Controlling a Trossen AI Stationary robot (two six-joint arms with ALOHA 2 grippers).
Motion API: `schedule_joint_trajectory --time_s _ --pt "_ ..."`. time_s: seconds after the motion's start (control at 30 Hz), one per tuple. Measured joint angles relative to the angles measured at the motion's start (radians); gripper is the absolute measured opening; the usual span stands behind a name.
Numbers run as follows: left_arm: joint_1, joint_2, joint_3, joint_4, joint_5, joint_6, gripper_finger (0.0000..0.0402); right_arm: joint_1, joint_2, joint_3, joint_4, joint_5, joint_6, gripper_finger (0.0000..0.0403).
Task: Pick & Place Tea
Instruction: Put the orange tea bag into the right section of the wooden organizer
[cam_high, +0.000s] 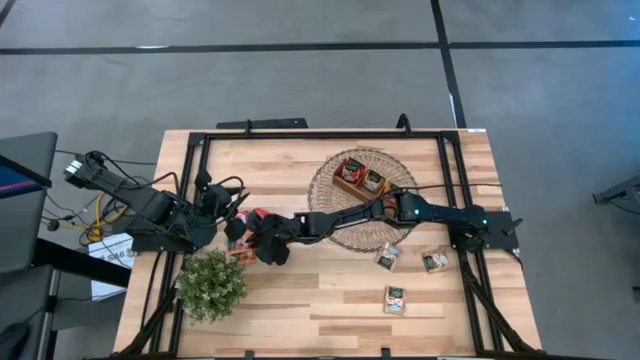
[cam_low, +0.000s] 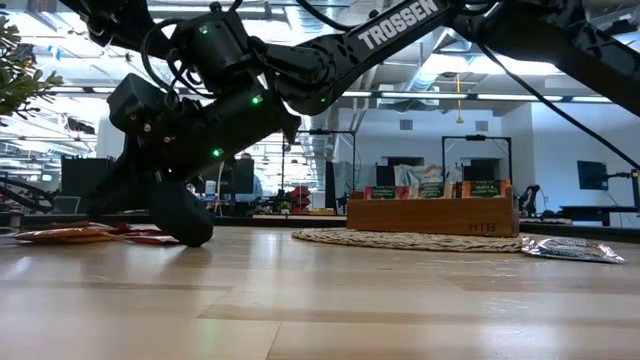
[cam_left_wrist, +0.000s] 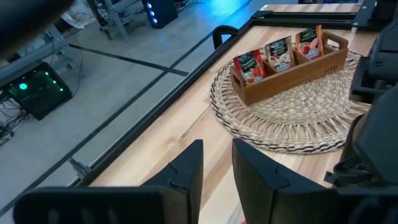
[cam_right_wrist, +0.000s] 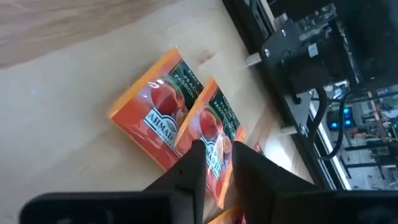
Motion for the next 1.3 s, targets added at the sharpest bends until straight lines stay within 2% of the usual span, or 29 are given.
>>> schedule_joint_trajectory --time_s 0.17,0.33,0.43,0.5,0.57,0.67,0.9,1.07,1.3 --pt "0.000 0.000 0.000 0.000 0.000 0.000 0.0078 -0.009 0.003 -0.002 -0.001 -0.023 0.172 0.0056" --pt "0.000 0.000 0.000 0.000 0.000 0.000 0.0078 -0.012 0.015 0.020 -0.020 -0.123 0.432 0.0108" --pt "0.000 0.000 0.000 0.000 0.000 0.000 0.0078 0.009 0.023 0.025 -0.022 -0.143 0.550 0.0143" --pt "0.000 0.000 0.000 0.000 0.000 0.000 0.0078 0.014 0.024 0.025 -0.021 -0.143 0.598 0.0149" --pt "0.000 0.000 0.000 0.000 0.000 0.000 0.0078 0.010 0.024 0.026 -0.017 -0.131 0.621 0.0139" --pt "0.000 0.000 0.000 0.000 0.000 0.000 0.0078 0.004 0.023 0.026 -0.053 -0.121 0.632 0.0103" --pt "0.000 0.000 0.000 0.000 0.000 0.009 0.0078 0.007 -0.006 0.036 -0.272 -0.099 0.680 0.0008" --pt "0.000 0.000 0.000 -0.002 0.000 0.012 0.0078 0.017 -0.063 0.033 -0.486 -0.079 0.748 0.0014" --pt "0.000 0.000 0.000 -0.006 0.005 0.012 0.0078 0.057 -0.162 0.028 -0.946 -0.075 0.906 0.0004"
